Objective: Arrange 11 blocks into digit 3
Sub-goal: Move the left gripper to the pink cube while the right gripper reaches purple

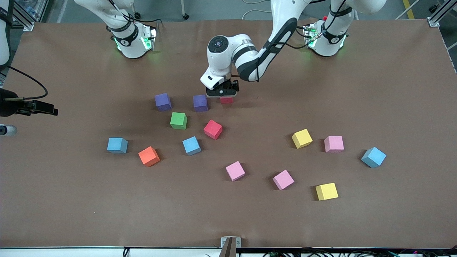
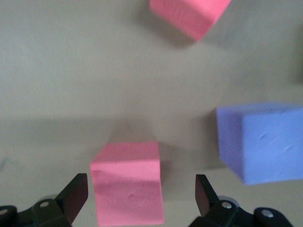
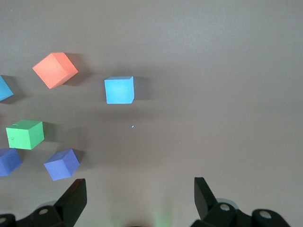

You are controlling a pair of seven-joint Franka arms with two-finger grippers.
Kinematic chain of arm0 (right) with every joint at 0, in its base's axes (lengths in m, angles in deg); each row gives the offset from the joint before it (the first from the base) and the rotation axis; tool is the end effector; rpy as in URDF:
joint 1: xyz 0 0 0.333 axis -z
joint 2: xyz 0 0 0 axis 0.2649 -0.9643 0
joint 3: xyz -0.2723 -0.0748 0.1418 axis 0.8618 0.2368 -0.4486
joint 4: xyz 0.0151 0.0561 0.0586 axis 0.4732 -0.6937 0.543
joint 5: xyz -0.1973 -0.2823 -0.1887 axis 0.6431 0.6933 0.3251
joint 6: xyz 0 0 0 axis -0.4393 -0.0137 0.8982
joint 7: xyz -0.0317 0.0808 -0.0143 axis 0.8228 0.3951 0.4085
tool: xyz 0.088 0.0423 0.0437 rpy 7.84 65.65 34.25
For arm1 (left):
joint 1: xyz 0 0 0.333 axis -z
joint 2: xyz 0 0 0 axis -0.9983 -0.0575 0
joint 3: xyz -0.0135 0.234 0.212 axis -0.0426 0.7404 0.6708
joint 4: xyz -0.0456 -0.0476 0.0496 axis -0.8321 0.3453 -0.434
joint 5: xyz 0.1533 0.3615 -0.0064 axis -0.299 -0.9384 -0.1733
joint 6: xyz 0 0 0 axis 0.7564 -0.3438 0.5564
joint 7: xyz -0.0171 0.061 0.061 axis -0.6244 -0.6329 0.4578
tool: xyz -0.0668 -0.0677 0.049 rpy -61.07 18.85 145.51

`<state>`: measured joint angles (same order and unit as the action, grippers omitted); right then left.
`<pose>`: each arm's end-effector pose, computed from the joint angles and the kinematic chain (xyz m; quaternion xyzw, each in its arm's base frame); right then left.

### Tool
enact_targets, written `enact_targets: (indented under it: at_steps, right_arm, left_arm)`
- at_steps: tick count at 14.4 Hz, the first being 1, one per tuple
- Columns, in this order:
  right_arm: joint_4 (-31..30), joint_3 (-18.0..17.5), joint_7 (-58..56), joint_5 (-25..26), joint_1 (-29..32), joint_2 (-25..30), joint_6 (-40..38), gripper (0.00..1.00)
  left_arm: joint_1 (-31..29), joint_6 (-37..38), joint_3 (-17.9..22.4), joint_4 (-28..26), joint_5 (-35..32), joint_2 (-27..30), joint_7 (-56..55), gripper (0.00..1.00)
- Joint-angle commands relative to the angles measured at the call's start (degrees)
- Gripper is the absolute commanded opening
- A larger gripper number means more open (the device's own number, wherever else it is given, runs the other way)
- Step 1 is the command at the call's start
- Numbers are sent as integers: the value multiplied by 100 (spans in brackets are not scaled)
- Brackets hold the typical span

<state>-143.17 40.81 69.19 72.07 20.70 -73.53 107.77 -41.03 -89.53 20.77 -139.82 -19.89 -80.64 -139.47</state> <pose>0.5884 -0.0856 0.5339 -0.9952 0.0153 0.0953 0.0176 0.3352 -0.5649 0.2410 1.0000 0.0030 0.0052 0.0064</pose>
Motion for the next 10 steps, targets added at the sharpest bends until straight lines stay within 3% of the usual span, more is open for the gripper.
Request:
enact_targets:
  at_steps: [1, 5, 9, 10]
  right_arm:
    - [21, -75, 865, -21, -6, 17, 108, 100]
    - [-155, -93, 2299, -30, -357, -62, 364, 100]
    - [-419, -93, 3986, -30, -832, -72, 654, 100]
    - [-471, -102, 4260, -56, -841, -72, 689, 100]
  left_arm:
    - [-399, 702, 10, 775, -85, 16, 178, 100]
    - [-1234, 853, 10, 1453, -41, -185, 888, 100]
    - [-1692, 679, 10, 2858, 29, -1098, 557, 100]
    - [-1789, 373, 10, 2948, 55, -1266, 443, 100]
